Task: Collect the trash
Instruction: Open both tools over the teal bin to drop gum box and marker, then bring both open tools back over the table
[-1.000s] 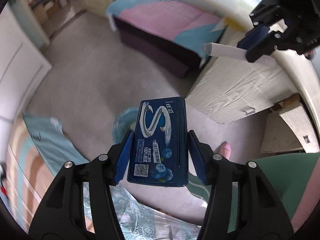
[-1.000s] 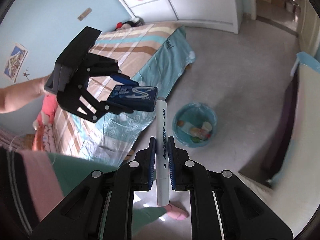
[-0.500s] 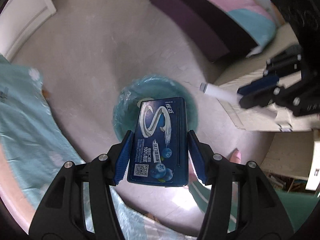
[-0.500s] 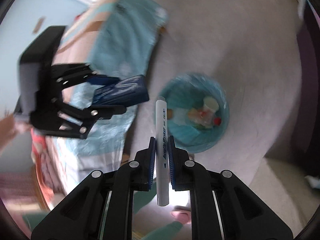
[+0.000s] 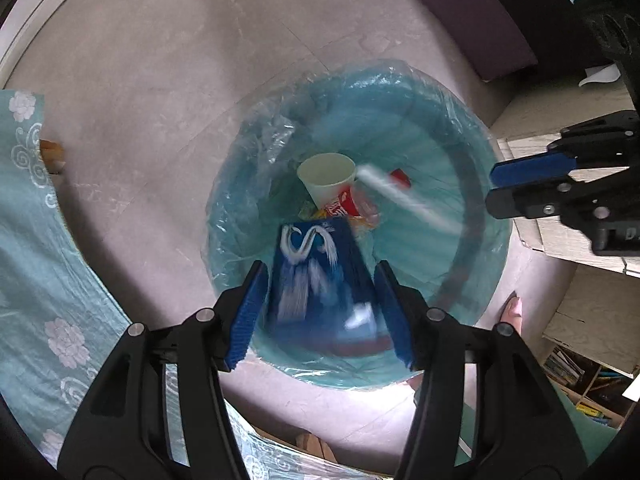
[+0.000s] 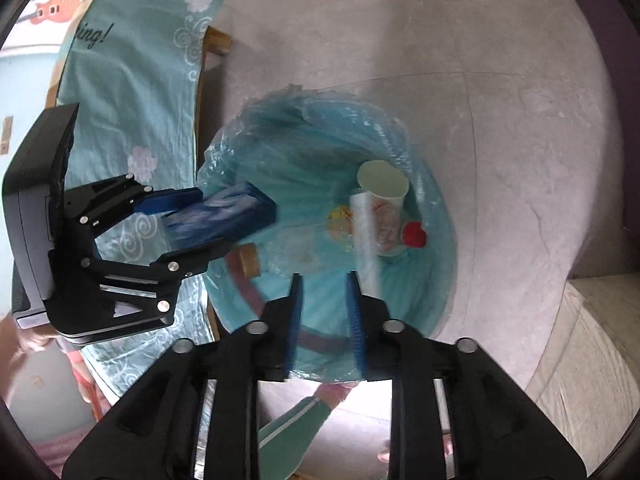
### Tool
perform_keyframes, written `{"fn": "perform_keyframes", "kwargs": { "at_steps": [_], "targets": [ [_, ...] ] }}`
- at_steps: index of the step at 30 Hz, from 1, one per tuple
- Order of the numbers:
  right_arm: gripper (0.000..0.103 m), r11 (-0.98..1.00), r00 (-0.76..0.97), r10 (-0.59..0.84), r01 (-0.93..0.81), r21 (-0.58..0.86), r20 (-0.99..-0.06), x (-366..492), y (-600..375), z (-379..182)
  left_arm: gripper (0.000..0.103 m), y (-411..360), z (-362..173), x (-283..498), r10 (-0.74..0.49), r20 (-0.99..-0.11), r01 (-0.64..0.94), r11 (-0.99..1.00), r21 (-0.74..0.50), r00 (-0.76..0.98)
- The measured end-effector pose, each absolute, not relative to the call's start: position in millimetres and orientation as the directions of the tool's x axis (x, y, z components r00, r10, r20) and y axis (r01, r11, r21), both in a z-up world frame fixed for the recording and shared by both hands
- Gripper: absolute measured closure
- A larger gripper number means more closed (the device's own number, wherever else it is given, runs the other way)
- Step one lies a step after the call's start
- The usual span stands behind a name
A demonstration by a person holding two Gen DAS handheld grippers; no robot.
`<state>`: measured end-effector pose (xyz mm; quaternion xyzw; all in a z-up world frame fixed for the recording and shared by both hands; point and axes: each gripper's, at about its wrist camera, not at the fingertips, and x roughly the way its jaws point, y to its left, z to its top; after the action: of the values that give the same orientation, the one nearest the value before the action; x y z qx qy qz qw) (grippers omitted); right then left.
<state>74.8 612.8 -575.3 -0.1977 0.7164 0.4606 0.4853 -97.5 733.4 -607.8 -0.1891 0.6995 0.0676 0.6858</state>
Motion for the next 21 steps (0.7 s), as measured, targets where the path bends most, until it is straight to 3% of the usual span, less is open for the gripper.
{"fn": "perform_keyframes", "kwargs": {
  "at_steps": [4, 5, 9, 11, 14, 18, 21],
  "targets": [
    [0.068, 0.485, -0.439, 0.18, -0.739, 0.468, -0.88, 80, 605, -553, 0.044, 730, -592, -100, -0.173, -0.985, -0.362, 0.917, -0.166, 0.012],
    [0.066, 0.481, -0.434, 0.185, -0.742, 0.466, -0.882, 80, 603, -543, 0.039, 728, -583, -106, -0.171, -0.985, -0.365, 0.916, -0.163, 0.011],
    [0.045, 0.464, -0.417, 0.217, -0.751, 0.469, -0.883, 79, 593, -498, 0.024, 727, -546, -121, -0.171, -0.985, -0.409, 0.896, -0.171, 0.038],
    [0.035, 0.454, -0.402, 0.239, -0.758, 0.468, -0.884, 75, 585, -466, 0.02, 722, -522, -131, -0.173, -0.984, -0.432, 0.884, -0.178, 0.053],
    [0.034, 0.421, -0.423, 0.312, -0.741, 0.523, -0.851, 66, 570, -411, 0.017, 717, -478, -146, -0.151, -0.986, -0.434, 0.885, -0.167, 0.071],
    [0.017, 0.352, -0.39, 0.362, -0.784, 0.511, -0.847, 44, 546, -317, 0.007, 700, -408, -164, -0.095, -0.991, -0.398, 0.909, -0.125, 0.094],
    [0.015, 0.277, -0.395, 0.414, -0.804, 0.527, -0.82, 28, 522, -249, 0.007, 689, -359, -174, -0.086, -0.99, -0.371, 0.92, -0.123, 0.115]
  ]
}}
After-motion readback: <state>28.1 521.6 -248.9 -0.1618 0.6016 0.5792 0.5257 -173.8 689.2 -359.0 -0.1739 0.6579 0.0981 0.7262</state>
